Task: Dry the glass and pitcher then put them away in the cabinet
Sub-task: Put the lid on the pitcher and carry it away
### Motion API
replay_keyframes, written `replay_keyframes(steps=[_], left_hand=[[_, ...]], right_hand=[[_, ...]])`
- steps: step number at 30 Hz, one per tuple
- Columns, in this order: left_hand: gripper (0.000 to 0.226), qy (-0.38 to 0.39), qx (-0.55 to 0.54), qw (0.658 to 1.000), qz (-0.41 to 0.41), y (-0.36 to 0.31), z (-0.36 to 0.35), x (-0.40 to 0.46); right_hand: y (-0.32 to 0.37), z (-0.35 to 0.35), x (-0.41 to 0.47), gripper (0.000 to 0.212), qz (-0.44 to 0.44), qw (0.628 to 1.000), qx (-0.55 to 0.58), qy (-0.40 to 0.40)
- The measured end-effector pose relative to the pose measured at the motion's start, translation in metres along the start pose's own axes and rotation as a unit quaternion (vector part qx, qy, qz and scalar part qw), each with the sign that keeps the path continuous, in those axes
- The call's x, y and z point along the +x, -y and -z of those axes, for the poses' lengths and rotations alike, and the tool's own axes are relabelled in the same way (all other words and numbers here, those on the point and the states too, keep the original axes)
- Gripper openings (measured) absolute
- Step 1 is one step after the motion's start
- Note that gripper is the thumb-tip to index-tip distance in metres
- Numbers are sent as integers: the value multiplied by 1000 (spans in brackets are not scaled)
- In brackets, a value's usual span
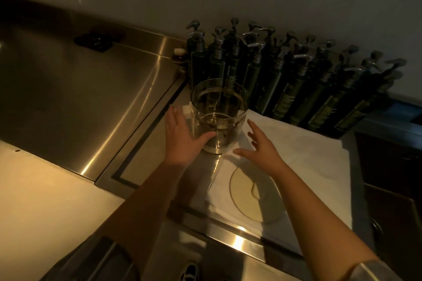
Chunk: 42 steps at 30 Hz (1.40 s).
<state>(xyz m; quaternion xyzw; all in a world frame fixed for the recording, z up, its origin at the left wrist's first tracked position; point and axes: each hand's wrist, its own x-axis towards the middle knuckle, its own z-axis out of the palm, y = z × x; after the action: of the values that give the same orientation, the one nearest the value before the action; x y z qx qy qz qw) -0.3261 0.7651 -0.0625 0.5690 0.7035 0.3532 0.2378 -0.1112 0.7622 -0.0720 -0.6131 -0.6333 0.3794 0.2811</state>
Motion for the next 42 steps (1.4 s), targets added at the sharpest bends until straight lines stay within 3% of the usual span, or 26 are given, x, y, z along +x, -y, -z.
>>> replay_keyframes(steps=[7, 14, 22, 35, 42], left_hand=[[117, -12, 117, 992, -34, -10, -1, -1], [116, -15, 153, 988, -25, -8, -6, -3], [114, -35, 150, 988, -21, -5, -13, -4], [116, -20, 164, 986, -29, 0, -1, 12], [112, 0, 120, 992, -44, 2, 5, 21]], right_hand=[[-45, -2, -71, 70, 33, 980, -192, 49], [-59, -7, -93, 54, 53, 972, -231, 14], [-62, -12, -103, 44, 59, 981, -181, -25], [31, 48, -56, 45, 158, 968, -107, -165], [101, 50, 8, 45, 231, 952, -185, -78]])
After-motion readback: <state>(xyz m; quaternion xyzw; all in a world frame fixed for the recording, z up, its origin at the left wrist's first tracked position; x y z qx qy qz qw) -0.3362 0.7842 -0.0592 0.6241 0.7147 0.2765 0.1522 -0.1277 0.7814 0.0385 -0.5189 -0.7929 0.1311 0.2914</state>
